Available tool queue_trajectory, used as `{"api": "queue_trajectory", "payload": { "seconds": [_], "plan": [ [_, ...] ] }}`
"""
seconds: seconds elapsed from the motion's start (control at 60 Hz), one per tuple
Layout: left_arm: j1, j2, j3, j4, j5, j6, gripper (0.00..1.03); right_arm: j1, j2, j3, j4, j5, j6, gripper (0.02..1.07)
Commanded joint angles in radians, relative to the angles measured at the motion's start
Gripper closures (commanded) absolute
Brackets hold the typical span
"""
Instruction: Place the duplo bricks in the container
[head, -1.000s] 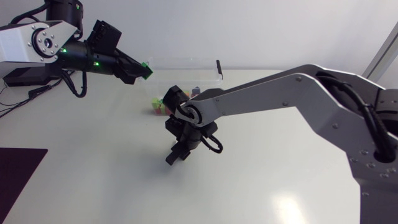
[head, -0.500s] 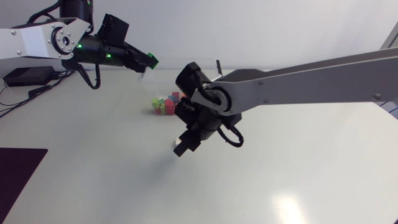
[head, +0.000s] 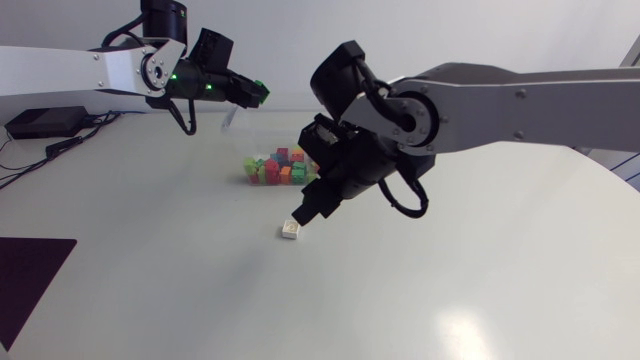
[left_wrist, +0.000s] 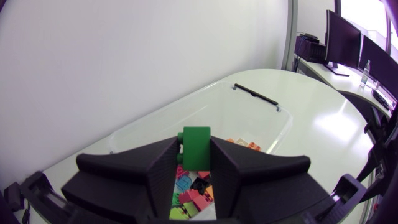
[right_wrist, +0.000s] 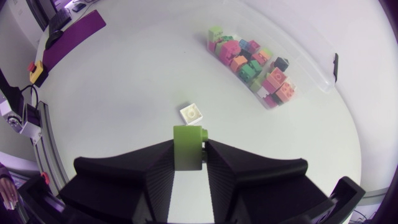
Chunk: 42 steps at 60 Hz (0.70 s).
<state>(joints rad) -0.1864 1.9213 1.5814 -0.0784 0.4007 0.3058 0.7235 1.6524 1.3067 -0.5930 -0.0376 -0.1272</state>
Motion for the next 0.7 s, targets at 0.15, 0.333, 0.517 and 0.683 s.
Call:
{"api": "queue_trajectory", "payload": {
  "seconds": [0.15,0.333,0.517,0.683],
  "plan": [
    [-0.042,0.081,0.098,0.037,-0.076,-0.031,0.78,-0.039,-0.059,-0.015,-0.022,0.005,0.017,0.83],
    [-0.042,0.093,0.100,0.104,-0.137,-0.071,0.03,-0.059,-0.074,0.000,-0.027,0.001,0.011,0.83],
    [-0.045,0.036,0.048,0.127,-0.146,-0.079,0.04,-0.088,-0.069,0.037,-0.014,-0.007,0.011,0.83],
    [-0.047,-0.113,-0.070,0.144,-0.155,-0.070,0.04,-0.130,-0.065,0.112,-0.005,-0.013,0.012,0.83]
  ]
}}
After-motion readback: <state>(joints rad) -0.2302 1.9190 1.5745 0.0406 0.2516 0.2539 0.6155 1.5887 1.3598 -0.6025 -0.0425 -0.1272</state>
